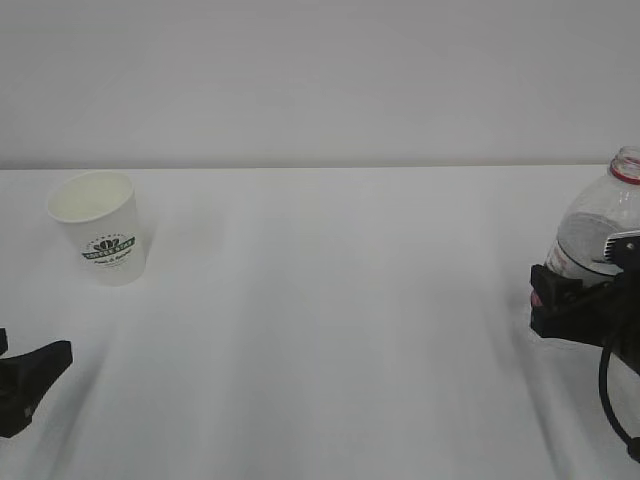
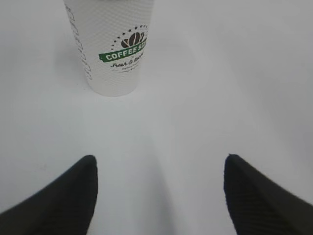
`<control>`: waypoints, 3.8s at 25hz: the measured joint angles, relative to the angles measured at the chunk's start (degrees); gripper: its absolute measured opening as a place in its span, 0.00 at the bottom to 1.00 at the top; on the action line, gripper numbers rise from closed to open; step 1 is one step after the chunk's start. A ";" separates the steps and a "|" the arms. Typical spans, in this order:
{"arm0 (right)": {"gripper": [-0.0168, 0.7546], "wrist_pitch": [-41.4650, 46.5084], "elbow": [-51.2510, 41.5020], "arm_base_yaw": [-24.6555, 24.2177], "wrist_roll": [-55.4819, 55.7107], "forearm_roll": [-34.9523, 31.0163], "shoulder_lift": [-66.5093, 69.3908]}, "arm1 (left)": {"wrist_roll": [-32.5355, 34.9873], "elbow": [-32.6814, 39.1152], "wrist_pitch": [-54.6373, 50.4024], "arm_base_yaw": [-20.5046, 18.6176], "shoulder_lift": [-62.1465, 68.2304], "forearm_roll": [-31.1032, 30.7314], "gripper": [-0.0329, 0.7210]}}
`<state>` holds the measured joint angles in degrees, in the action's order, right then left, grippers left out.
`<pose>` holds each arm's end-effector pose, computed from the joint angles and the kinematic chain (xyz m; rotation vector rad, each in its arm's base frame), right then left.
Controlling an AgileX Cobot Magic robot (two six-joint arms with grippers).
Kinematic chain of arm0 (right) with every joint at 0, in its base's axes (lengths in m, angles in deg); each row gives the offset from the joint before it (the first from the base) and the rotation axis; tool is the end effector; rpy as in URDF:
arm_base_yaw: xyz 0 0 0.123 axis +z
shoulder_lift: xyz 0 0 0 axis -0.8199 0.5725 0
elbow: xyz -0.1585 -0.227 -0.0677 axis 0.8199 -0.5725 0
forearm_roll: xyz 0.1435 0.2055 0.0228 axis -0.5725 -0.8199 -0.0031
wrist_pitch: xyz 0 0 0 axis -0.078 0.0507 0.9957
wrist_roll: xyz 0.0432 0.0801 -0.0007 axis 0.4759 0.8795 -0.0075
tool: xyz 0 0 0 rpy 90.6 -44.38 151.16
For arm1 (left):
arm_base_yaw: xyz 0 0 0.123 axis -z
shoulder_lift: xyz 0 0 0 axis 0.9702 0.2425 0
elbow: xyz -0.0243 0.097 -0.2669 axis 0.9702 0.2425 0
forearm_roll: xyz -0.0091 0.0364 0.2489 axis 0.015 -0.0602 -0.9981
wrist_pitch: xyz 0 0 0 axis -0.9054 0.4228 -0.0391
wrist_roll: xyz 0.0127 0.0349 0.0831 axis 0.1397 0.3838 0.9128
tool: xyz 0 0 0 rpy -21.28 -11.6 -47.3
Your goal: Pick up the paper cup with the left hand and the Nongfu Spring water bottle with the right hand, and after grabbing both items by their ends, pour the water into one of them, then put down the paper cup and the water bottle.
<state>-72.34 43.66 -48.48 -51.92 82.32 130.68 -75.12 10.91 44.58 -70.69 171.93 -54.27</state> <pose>0.2485 0.0253 0.0952 -0.1079 1.9351 0.0259 0.1646 -0.0371 0.1145 0.1992 1.9857 -0.3304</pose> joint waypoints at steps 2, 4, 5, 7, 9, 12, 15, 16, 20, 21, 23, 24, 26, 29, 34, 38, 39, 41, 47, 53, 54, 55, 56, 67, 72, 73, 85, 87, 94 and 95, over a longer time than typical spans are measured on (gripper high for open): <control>0.63 0.00 0.00 0.00 0.00 0.00 0.00 | 0.00 0.00 0.00 0.00 0.00 0.00 0.82; 0.63 0.00 0.00 0.00 0.00 0.00 0.00 | 0.00 0.00 0.00 0.00 0.00 0.00 0.82; 0.63 0.00 0.00 0.00 0.00 0.00 0.00 | 0.00 0.00 0.00 0.00 0.00 0.00 0.82; 0.63 0.41 0.00 0.00 0.00 0.00 -0.45 | 0.00 0.00 0.00 0.00 0.00 0.00 0.82; 0.63 2.16 -0.11 0.00 0.00 0.00 -1.91 | 0.00 0.00 0.00 0.00 0.00 0.00 0.82; 0.63 2.88 -0.38 0.00 0.00 0.00 -4.93 | 0.00 0.00 0.00 0.00 0.00 0.00 0.82; 0.63 3.05 -0.48 0.00 0.00 0.00 -8.07 | 0.00 -0.09 0.00 0.00 0.00 0.00 0.82; 0.63 3.40 -0.48 0.00 -0.11 0.00 -9.07 | 0.00 -0.36 0.00 0.00 0.00 0.00 0.82; 0.63 5.54 -0.60 0.00 -0.11 0.00 -12.15 | 0.00 -2.19 0.00 0.00 0.00 0.13 0.82; 0.63 5.83 -0.60 0.00 -0.11 0.11 -12.73 | 0.00 -2.79 0.00 0.00 0.00 0.48 0.82; 0.63 6.92 -0.63 0.00 -0.11 0.47 -13.77 | 0.00 -3.72 0.00 0.00 0.00 1.77 0.82; 0.63 7.20 -0.63 0.00 -0.11 0.59 -14.16 | 0.00 -4.06 0.00 0.00 0.00 2.40 0.82; 0.63 7.41 -0.72 0.00 -0.11 0.86 -14.60 | 0.00 -4.48 0.00 0.00 0.00 3.12 0.82; 0.63 7.46 -0.72 0.00 -0.11 1.09 -14.97 | 0.00 -4.86 0.00 0.00 0.10 3.12 0.82; 0.63 7.46 -0.72 0.00 -0.11 1.94 -15.05 | 3.76 -4.99 0.00 0.00 0.13 3.12 0.82; 0.63 7.46 -0.72 0.00 -0.11 2.66 -15.05 | 4.80 -7.59 0.00 -0.69 0.13 3.34 0.82; 0.63 7.46 -0.72 0.00 -0.11 2.75 -15.05 | 4.85 -8.46 -0.54 -1.28 0.13 2.89 0.82; 0.63 7.46 -0.72 0.00 -0.11 2.75 -15.05 | 4.56 -10.56 -2.70 -3.17 0.13 0.34 0.82; 0.63 7.46 -0.72 0.00 -0.11 2.78 -15.05 | -1.19 -14.86 -6.23 -10.18 0.79 -9.75 0.82; 0.63 7.54 -0.72 0.00 -0.11 2.78 -15.05 | -6.80 -19.13 -4.64 -15.17 6.89 -20.20 0.82; 0.63 7.54 -0.72 0.00 -0.11 2.88 -15.05 | -6.94 -19.63 -4.50 -15.41 7.82 -21.07 0.82; 0.63 7.54 -0.72 0.00 -0.11 2.88 -15.05 | -7.16 -20.13 -4.34 -15.51 8.84 -22.25 0.82; 0.63 7.54 -0.72 0.00 -0.11 2.88 -15.05 | -7.21 -20.54 -4.34 -15.51 9.32 -22.96 0.82; 0.63 7.54 -0.72 0.00 -0.20 2.88 -15.05 | -6.25 -20.79 -2.07 -15.51 11.21 -22.80 0.81; 0.63 7.54 -0.72 0.00 -0.20 2.88 -15.05 | -6.25 -20.79 -1.71 -15.51 11.21 -22.61 0.81; 0.63 7.54 -0.72 0.00 -0.20 2.88 -15.05 | -6.25 -20.79 -1.71 -15.51 11.21 -22.61 0.81; 0.63 7.54 -0.72 0.00 -0.20 2.88 -15.05 | -6.22 -20.79 -0.59 -15.51 11.21 -22.61 0.81; 0.63 7.54 -0.72 0.00 -0.20 2.88 -15.05 | -5.97 -20.79 -0.45 -15.51 11.21 -22.13 0.81; 0.63 7.54 -0.72 0.00 -0.20 3.08 -15.05 | -1.42 -20.79 -0.35 -15.51 12.96 -20.60 0.81; 0.63 7.54 -0.72 0.00 -0.20 3.08 -15.05 | -1.19 -20.79 -0.35 -15.51 13.43 -20.86 0.82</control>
<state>-64.79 42.94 -48.48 -52.12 85.40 115.63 -76.31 -9.88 44.23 -86.20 185.36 -75.13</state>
